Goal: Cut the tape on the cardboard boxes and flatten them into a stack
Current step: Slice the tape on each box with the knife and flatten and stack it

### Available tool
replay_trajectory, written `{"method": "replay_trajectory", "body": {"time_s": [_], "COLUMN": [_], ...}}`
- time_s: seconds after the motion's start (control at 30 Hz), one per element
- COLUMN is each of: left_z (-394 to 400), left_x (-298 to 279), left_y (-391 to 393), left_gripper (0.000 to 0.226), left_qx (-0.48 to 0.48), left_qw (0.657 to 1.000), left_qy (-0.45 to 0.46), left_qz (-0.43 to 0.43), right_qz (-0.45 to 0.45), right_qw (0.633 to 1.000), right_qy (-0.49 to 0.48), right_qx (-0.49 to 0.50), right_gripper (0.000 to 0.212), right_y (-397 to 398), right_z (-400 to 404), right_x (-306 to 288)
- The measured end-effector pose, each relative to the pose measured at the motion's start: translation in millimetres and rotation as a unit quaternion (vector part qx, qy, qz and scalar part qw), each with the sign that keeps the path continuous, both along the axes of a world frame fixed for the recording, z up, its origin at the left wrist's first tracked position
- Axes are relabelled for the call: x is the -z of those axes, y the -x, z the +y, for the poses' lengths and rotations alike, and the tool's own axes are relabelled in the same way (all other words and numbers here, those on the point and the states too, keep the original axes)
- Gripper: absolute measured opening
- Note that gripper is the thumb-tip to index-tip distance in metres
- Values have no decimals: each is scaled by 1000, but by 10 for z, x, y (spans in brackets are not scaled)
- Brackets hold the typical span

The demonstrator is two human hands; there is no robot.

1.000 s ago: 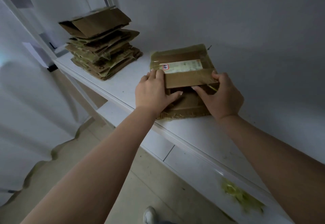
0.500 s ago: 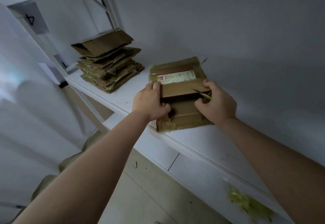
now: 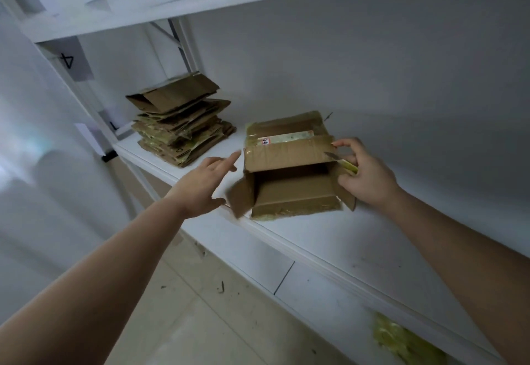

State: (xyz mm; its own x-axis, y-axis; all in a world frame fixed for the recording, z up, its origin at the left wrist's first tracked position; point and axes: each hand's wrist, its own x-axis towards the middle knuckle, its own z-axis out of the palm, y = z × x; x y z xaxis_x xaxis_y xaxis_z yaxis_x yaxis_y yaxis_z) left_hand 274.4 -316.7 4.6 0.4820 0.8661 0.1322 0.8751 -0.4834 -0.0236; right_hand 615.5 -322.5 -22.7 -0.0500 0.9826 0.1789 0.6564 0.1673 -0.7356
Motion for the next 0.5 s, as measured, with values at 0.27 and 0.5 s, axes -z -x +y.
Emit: {"method": "replay_trajectory", "body": {"time_s": [0.27,0.5], "left_z": [-6,209], "left_x": [-106,-224], "left_y": [-101,-408], "left_gripper": [90,54], "left_qx": [-52,-72], "left_qw": [979,960], "left_qy": [-4,-35], "left_qz": [-198,-269], "right_qz": [261,194], "right_qw": [957,963], "right_qy": [-95,-13], "right_qx": [82,184], "right_gripper": [28,32], "right_y": [38,-94], "right_z": [143,512], "right_x": [-117,-95]}}
